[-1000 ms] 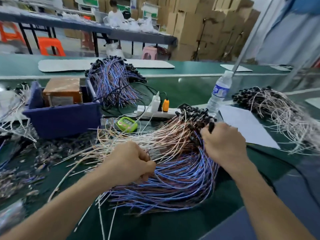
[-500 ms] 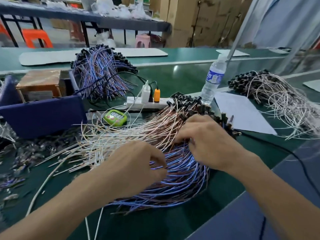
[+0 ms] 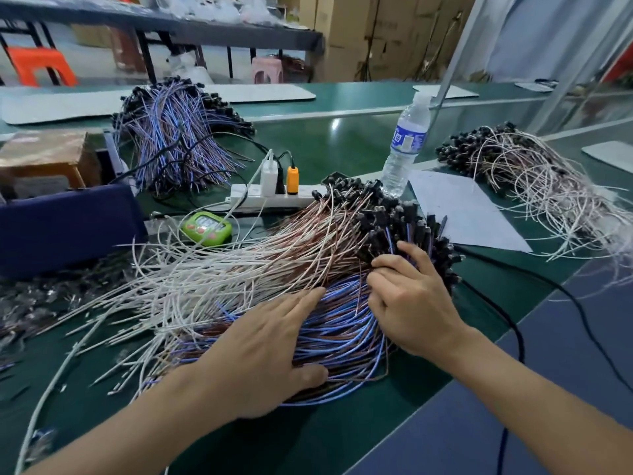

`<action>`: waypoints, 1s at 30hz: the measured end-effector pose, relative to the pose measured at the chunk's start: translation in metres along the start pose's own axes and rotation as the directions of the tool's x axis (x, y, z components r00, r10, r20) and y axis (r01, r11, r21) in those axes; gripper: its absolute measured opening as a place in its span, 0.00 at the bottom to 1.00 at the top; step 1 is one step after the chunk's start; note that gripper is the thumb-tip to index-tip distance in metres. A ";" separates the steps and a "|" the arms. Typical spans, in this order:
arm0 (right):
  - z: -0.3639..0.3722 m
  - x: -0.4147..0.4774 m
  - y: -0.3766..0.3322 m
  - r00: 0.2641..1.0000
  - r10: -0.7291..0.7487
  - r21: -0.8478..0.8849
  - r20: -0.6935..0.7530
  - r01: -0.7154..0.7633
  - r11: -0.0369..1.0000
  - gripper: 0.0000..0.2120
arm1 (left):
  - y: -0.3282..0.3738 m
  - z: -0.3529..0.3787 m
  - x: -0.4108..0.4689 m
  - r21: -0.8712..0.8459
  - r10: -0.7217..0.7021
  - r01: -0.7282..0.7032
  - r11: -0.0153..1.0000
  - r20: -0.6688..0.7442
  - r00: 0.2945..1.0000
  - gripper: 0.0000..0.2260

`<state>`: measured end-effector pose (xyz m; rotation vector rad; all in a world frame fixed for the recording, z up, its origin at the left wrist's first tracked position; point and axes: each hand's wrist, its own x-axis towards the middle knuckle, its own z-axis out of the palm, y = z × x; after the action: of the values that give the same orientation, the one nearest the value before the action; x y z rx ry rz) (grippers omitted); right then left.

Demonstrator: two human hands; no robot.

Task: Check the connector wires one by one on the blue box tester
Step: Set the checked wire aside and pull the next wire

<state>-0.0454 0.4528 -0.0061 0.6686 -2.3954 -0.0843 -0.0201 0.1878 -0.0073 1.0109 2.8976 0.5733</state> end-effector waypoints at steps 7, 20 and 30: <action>0.014 0.007 -0.013 0.956 0.235 -0.056 -0.178 -0.248 0.967 0.15 | 0.001 -0.002 -0.004 0.068 0.074 -0.083 0.994 0.131 0.989 0.50; 0.000 0.009 -0.014 0.998 0.059 0.000 -0.026 -0.059 0.998 0.09 | 0.001 0.005 -0.008 0.085 -0.023 0.037 0.996 -0.160 0.987 0.39; 0.004 0.021 -0.069 0.948 0.158 0.415 0.277 -0.266 0.870 0.02 | -0.003 0.000 -0.004 -0.028 0.003 -0.010 1.000 -0.239 0.971 0.33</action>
<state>-0.0312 0.3823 -0.0126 0.6150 -2.7309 0.5306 -0.0185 0.1831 -0.0083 1.0127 3.0813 0.7877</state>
